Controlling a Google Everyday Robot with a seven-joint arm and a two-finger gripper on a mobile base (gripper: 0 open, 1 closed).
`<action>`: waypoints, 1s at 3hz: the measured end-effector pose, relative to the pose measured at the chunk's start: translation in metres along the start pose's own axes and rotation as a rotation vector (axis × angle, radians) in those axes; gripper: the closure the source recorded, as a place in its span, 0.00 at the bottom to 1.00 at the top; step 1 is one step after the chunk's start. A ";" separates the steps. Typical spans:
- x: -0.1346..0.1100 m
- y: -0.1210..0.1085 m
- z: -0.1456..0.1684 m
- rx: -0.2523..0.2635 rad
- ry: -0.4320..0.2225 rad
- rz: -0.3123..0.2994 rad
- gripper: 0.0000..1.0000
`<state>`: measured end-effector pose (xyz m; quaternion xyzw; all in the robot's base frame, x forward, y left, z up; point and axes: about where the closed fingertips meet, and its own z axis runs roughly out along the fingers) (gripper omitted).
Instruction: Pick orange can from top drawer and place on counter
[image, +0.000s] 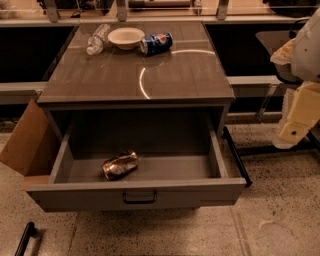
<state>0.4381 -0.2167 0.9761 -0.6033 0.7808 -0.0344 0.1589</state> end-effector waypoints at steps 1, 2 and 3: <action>0.000 0.000 0.000 0.000 0.000 0.000 0.00; -0.008 0.000 0.022 -0.035 -0.040 -0.028 0.00; -0.019 0.005 0.060 -0.099 -0.107 -0.030 0.00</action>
Offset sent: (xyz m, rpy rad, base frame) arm 0.0184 0.0235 -0.0507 0.0868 0.0647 0.1045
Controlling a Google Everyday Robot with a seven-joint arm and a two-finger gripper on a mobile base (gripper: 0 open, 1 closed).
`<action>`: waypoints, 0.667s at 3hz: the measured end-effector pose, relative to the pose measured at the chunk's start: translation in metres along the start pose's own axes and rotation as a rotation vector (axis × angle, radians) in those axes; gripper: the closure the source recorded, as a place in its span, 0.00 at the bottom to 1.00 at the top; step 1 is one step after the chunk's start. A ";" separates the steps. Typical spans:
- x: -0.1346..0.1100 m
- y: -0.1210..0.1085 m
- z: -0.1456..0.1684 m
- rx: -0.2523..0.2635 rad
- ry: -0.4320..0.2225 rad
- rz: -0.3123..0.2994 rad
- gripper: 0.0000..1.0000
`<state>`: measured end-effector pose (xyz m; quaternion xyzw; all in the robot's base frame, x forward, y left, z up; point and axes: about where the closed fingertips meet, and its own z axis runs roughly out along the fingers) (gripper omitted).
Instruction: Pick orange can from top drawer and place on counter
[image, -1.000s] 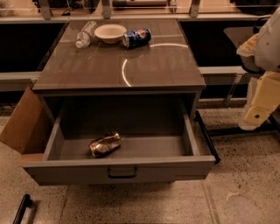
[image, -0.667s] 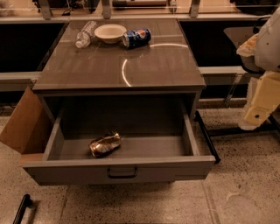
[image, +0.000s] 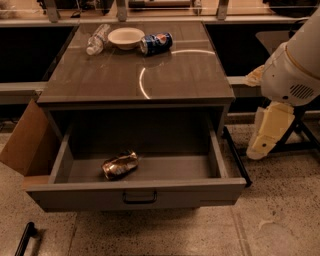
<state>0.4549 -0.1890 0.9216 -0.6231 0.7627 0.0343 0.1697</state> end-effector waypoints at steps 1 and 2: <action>-0.002 0.000 0.007 -0.005 -0.008 -0.008 0.00; -0.023 0.005 0.047 -0.039 -0.030 -0.069 0.00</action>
Offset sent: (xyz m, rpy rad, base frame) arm 0.0189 0.0757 -0.0864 0.0385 0.0291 0.1726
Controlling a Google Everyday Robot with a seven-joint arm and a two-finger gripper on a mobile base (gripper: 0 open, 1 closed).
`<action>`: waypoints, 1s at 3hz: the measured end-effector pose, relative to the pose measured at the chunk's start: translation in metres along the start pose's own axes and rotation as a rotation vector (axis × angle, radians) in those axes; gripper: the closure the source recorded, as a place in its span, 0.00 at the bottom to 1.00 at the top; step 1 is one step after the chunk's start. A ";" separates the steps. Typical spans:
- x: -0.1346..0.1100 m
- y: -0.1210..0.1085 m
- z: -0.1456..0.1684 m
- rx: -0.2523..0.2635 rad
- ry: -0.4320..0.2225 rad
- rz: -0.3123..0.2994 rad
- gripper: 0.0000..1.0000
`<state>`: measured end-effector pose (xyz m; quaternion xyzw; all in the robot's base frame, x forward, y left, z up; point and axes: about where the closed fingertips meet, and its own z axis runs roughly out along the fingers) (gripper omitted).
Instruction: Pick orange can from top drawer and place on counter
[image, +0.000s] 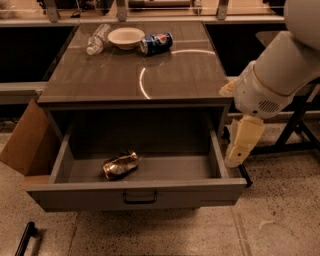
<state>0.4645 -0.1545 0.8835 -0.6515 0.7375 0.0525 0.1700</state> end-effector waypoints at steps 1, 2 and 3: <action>-0.026 0.002 0.053 -0.047 -0.027 -0.053 0.00; -0.065 0.006 0.116 -0.123 -0.084 -0.113 0.00; -0.088 0.009 0.148 -0.166 -0.136 -0.147 0.00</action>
Offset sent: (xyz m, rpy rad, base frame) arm 0.0315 0.1281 -0.1210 0.0921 0.1025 0.2021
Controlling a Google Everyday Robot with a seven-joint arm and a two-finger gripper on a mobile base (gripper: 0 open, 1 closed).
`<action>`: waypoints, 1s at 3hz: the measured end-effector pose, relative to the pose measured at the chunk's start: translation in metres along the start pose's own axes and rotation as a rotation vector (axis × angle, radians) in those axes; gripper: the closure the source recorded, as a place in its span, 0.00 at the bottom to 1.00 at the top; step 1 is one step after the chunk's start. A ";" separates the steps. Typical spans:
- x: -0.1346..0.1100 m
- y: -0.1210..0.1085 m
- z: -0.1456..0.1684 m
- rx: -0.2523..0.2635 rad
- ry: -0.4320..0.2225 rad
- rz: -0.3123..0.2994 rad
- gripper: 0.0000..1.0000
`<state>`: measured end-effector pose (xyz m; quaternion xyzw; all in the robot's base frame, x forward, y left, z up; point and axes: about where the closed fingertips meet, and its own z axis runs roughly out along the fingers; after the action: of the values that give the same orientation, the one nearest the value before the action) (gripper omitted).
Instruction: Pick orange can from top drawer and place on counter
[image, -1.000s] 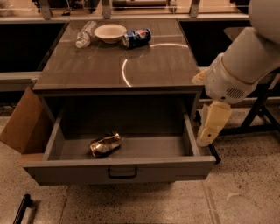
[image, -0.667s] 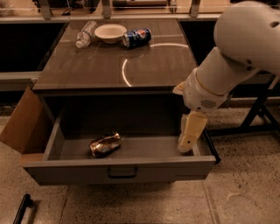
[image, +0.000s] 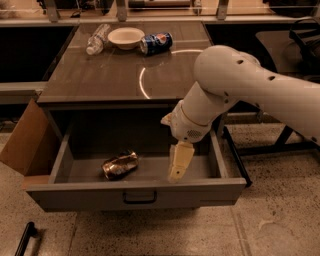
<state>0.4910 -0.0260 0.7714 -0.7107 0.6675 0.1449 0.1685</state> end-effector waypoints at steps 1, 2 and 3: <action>0.000 0.000 0.000 0.000 0.000 0.000 0.00; -0.003 -0.015 0.019 -0.003 -0.019 -0.014 0.00; -0.008 -0.030 0.038 -0.009 -0.047 -0.031 0.00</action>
Offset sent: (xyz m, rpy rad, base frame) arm 0.0371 0.0246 -0.0354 0.0440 -0.0056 0.0292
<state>0.5211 -0.0006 0.7417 -0.7180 0.6517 0.1618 0.1831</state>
